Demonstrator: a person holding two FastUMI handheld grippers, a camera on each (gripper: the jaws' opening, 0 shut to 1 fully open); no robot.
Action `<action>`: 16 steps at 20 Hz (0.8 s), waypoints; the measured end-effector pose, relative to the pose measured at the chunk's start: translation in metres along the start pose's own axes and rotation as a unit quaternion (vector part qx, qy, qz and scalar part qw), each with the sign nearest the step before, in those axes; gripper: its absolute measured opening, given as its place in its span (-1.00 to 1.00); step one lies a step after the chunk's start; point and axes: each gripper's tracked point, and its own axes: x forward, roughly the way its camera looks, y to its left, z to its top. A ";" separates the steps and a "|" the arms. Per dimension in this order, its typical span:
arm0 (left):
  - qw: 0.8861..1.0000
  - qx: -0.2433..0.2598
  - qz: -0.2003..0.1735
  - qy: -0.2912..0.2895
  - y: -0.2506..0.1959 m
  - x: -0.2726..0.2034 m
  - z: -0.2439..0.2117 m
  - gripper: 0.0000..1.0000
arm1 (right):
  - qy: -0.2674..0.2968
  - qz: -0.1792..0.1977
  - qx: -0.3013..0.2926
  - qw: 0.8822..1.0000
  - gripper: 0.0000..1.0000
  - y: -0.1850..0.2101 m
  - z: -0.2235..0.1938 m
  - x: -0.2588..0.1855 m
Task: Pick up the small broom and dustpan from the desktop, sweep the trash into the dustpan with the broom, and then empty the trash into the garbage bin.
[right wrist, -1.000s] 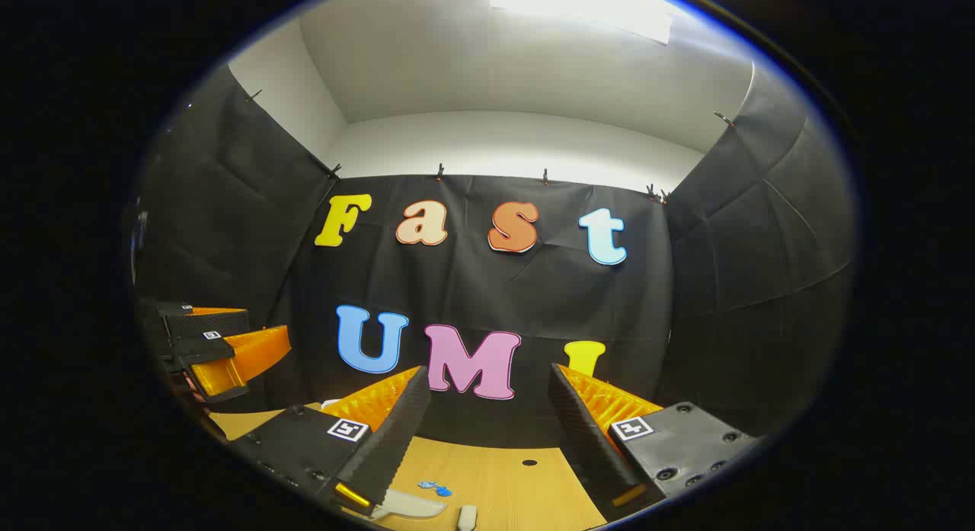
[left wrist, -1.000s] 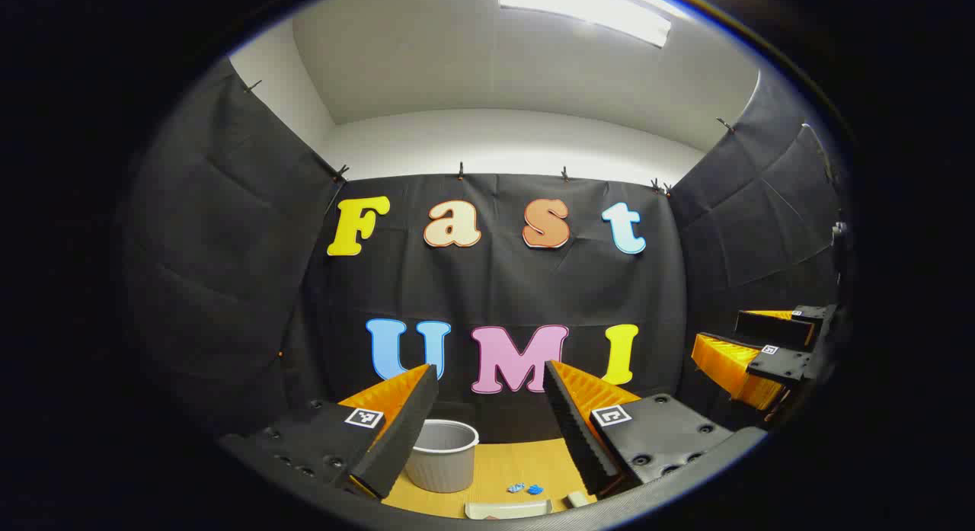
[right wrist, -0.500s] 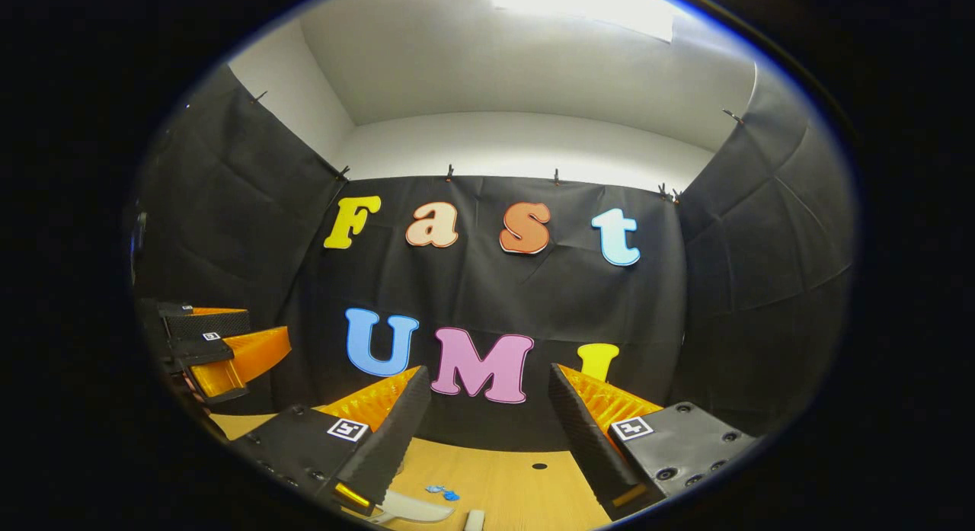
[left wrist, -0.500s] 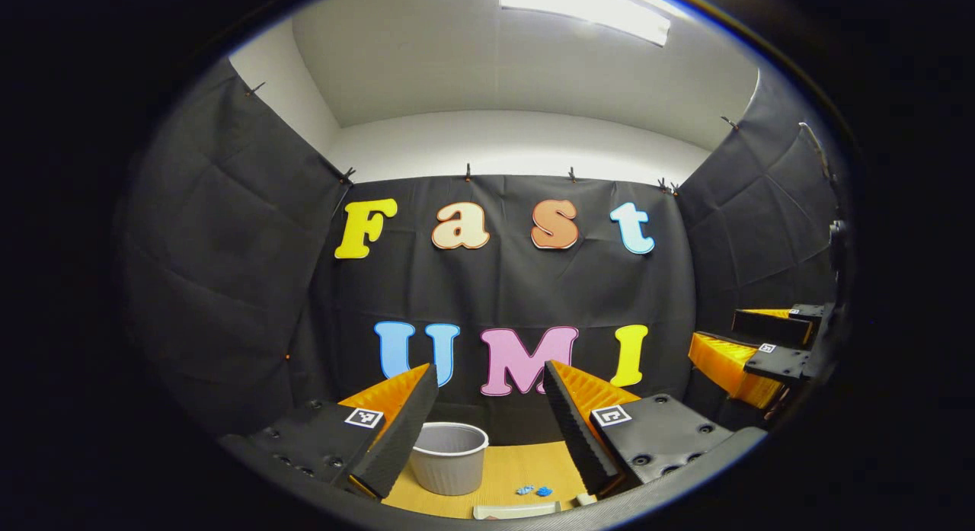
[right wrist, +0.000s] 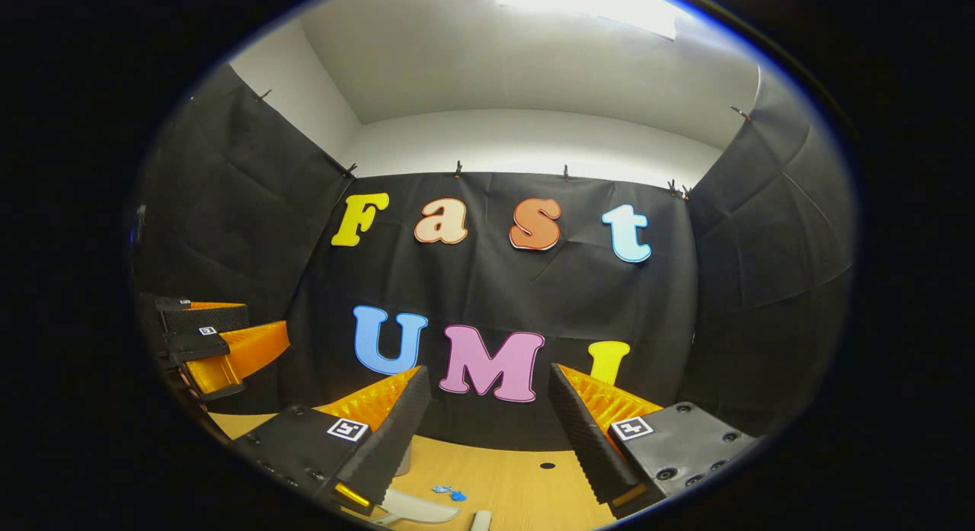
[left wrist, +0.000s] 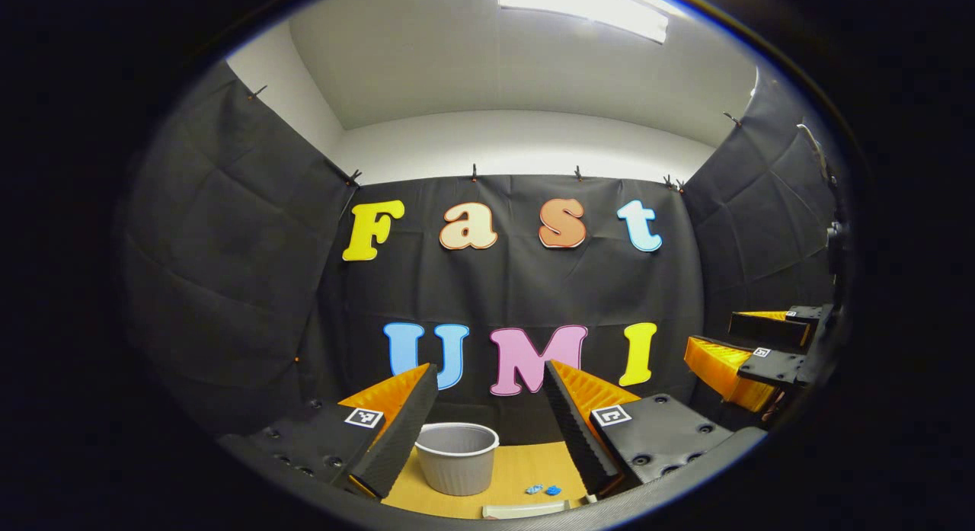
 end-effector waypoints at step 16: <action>1.000 -0.011 -0.019 0.003 -0.034 0.017 -0.006 0.63 | 0.009 -0.011 -0.003 1.000 0.94 -0.031 -0.009 0.002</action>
